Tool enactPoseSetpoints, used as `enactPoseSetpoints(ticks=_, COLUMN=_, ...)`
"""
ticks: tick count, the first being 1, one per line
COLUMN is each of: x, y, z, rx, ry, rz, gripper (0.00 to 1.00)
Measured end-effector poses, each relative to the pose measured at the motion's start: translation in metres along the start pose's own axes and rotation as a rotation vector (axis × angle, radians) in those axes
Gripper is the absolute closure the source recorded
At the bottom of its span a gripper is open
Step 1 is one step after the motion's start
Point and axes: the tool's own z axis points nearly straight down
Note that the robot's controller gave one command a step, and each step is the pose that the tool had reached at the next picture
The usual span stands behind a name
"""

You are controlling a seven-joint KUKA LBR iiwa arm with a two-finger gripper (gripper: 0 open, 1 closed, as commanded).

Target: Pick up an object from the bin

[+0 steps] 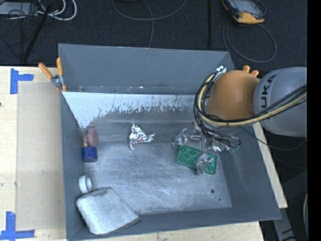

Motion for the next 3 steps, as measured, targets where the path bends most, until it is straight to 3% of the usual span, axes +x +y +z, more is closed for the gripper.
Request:
enactPoseSetpoints(ticks=1, x=0.003, y=0.032, z=-0.033, rx=0.001, ry=0.002, rz=-0.168, gripper=0.0)
enactPoseSetpoints(ticks=2, x=-0.005, y=-0.014, z=-0.002, rx=-0.001, ry=0.003, rz=-0.449, gripper=0.0)
enactPoseSetpoints(ticks=3, x=-0.004, y=-0.015, z=-0.004, rx=-0.001, ry=0.005, rz=-0.445, gripper=1.0)
